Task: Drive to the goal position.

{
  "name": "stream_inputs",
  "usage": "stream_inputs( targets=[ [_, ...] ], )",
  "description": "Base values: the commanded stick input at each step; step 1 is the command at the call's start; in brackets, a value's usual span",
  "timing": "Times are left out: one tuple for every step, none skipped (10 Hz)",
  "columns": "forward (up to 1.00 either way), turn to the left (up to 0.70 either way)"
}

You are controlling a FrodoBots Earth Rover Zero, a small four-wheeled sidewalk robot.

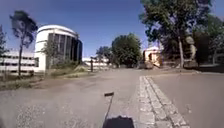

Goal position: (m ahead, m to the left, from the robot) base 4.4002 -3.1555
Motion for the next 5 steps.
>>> stream_inputs(
  targets=[
    [0.7, -0.14],
    [0.7, -0.14],
    [0.7, -0.14],
    [0.7, -0.04],
    [0.7, 0.0]
  ],
)
